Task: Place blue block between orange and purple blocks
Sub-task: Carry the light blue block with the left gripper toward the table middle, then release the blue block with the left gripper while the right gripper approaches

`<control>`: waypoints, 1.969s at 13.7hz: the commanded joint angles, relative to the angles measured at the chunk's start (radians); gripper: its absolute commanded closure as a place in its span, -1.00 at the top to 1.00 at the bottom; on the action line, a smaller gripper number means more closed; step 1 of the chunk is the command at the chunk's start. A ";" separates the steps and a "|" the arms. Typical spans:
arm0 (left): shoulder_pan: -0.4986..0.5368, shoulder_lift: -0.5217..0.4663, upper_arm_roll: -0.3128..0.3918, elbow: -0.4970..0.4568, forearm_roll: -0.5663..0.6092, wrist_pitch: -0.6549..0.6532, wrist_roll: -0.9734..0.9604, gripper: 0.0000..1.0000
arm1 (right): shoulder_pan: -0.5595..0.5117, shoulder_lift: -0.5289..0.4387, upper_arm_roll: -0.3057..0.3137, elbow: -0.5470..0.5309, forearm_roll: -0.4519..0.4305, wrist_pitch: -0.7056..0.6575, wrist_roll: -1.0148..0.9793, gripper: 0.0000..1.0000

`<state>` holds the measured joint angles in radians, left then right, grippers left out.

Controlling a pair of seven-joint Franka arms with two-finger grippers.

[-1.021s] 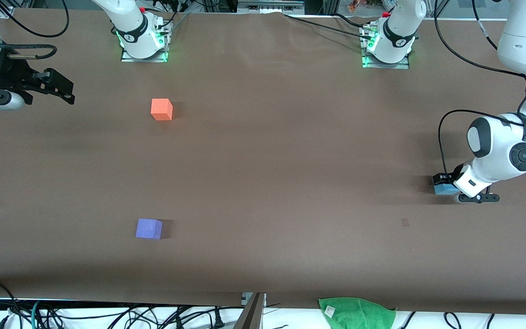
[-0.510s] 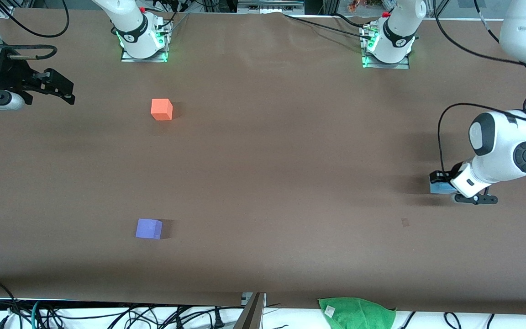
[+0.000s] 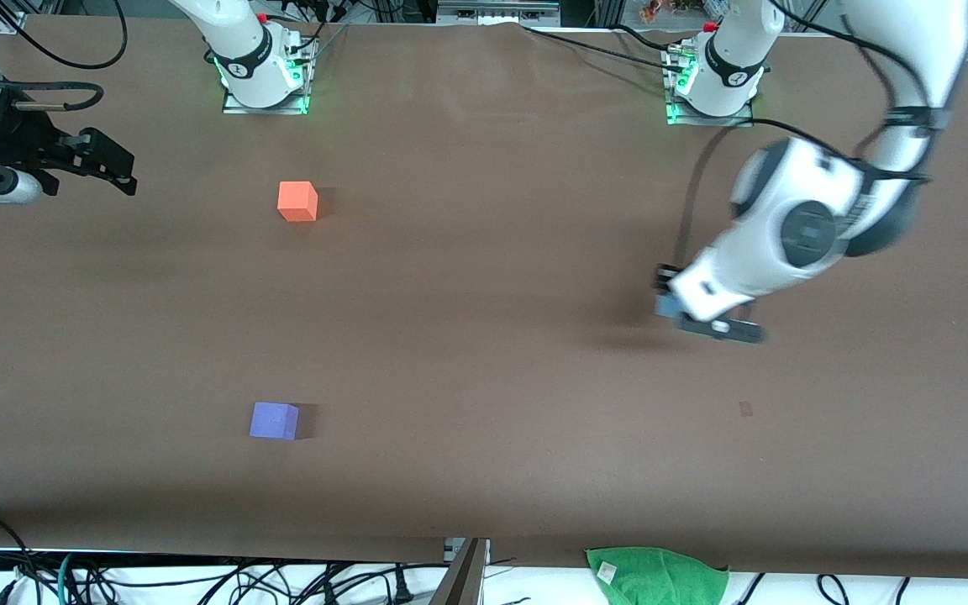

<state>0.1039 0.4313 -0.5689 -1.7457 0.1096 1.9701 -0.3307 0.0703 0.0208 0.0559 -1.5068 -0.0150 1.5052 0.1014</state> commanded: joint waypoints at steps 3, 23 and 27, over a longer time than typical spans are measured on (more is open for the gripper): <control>-0.330 0.285 0.098 0.247 0.018 0.022 -0.285 -0.47 | -0.007 0.005 0.002 0.014 0.000 0.000 -0.019 0.99; -0.394 -0.150 0.282 0.261 0.047 -0.314 -0.501 1.00 | 0.035 0.263 0.012 0.005 0.004 0.020 -0.020 0.99; -0.166 -0.249 0.273 0.261 0.044 -0.397 -0.451 1.00 | 0.196 0.301 0.030 0.008 0.035 0.116 0.183 0.99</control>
<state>-0.1435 0.2180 -0.2765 -1.4441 0.1406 1.6014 -0.8107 0.1927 0.3139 0.0827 -1.5205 0.0056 1.5954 0.1541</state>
